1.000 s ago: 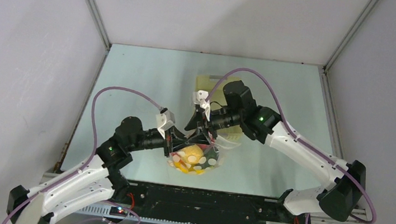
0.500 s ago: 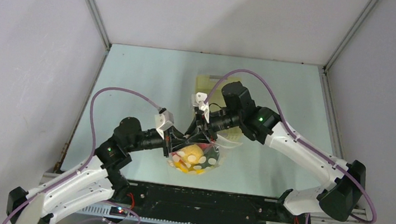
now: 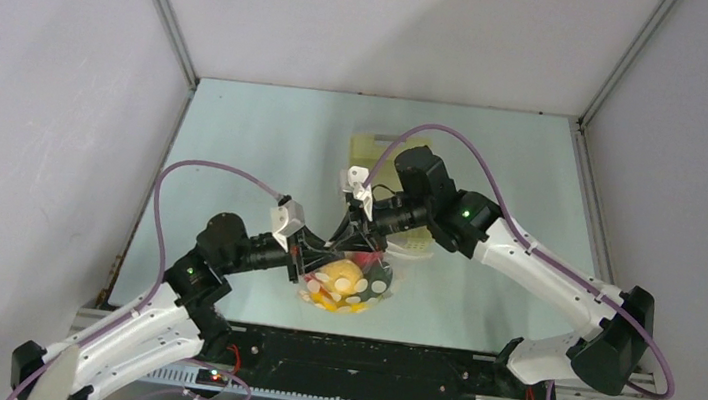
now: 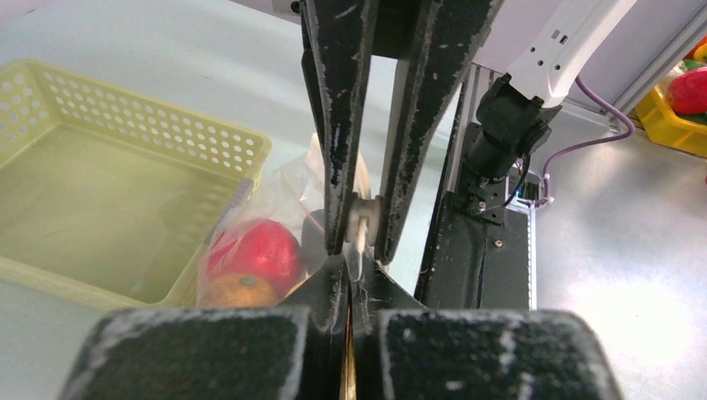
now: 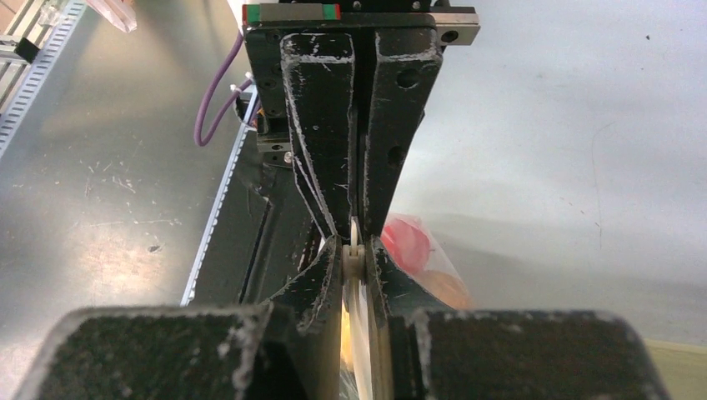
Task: Place the food in the zip-top bag and seal the zipper
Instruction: Zip the zipper food storage bag at the center of the board.
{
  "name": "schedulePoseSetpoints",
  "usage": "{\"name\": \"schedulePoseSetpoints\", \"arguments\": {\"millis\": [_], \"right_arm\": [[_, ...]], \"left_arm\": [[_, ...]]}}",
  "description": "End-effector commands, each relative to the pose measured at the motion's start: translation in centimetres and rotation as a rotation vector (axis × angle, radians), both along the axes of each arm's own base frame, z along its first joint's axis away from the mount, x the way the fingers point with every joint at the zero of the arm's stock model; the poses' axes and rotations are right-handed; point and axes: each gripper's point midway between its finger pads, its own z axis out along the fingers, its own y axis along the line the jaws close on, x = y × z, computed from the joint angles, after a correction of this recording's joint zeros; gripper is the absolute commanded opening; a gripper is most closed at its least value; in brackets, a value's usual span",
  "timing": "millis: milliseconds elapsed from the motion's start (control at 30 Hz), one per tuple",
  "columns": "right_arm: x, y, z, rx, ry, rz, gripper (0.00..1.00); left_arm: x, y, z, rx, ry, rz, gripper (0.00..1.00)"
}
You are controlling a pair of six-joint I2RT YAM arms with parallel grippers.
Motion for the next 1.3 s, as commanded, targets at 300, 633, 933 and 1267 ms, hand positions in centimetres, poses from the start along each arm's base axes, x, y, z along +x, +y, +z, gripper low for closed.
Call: {"name": "schedulePoseSetpoints", "arguments": {"millis": [300, 633, 933, 1267], "right_arm": [[1.4, -1.4, -0.2, -0.056, -0.018, -0.062, 0.09], [1.5, -2.3, -1.7, -0.126, 0.008, -0.092, 0.06], [2.1, -3.7, -3.1, -0.194, 0.020, -0.166, 0.04], [2.9, -5.7, -4.2, -0.209, 0.064, -0.240, 0.03]], "left_arm": [[-0.8, 0.1, 2.8, -0.107, -0.088, -0.021, 0.00], [-0.3, 0.5, 2.7, -0.121, -0.077, 0.027, 0.00], [0.6, 1.1, 2.9, -0.120, -0.086, 0.091, 0.00], [1.9, 2.1, 2.8, -0.123, -0.091, 0.192, 0.00]]}}
